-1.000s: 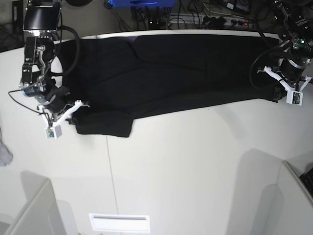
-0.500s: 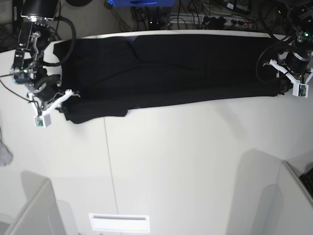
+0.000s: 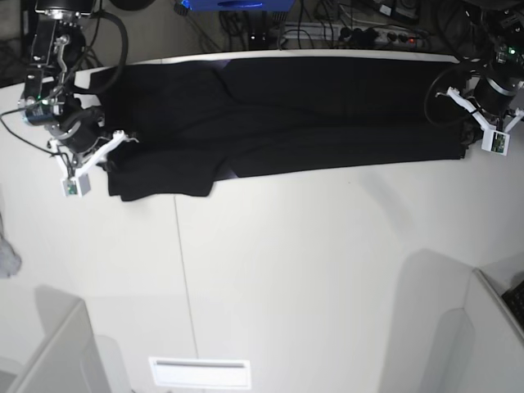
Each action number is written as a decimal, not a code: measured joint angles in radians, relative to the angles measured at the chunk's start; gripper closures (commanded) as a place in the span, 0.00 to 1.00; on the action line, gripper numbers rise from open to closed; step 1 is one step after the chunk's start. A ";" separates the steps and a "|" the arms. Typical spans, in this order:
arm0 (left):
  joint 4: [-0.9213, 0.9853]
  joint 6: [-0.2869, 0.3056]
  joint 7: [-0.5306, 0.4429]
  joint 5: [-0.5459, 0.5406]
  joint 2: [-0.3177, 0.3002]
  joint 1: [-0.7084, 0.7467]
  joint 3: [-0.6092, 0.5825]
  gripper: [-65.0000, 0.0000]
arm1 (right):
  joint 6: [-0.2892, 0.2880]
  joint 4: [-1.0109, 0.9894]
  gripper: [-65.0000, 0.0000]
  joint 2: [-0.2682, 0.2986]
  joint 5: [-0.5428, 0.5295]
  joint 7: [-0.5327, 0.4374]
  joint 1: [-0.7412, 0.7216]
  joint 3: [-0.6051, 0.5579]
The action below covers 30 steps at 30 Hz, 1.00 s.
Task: Fold the T-shirt properly
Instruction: 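Lift the hem and fold it over toward the collar with both grippers, then lower the folded hem onto the shirt near the collar edge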
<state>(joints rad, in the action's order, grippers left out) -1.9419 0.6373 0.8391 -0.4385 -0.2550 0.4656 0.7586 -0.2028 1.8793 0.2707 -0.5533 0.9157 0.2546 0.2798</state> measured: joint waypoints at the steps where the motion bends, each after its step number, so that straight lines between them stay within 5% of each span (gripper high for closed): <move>1: 0.000 0.000 0.000 0.000 0.000 0.002 0.000 1.00 | 0.000 0.005 1.00 0.000 0.000 -0.003 0.002 0.000; 17: -0.013 0.002 0.003 -0.001 0.001 0.027 0.009 1.00 | 0.000 0.064 1.00 0.000 -0.006 0.053 0.026 0.000; 24: -0.013 0.053 0.002 -0.004 0.004 0.046 0.076 1.00 | 0.000 0.093 1.00 0.000 -0.007 0.103 0.026 0.002; 30: -0.014 0.053 0.003 -0.004 0.005 0.083 0.085 1.00 | -0.002 0.094 1.00 -0.026 -0.004 0.110 0.057 0.095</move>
<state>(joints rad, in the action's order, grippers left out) -1.9560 0.6903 0.8421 -0.4427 -0.2497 0.5484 0.8433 -0.2050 1.9732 0.2447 -0.5571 1.0256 0.3115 0.3748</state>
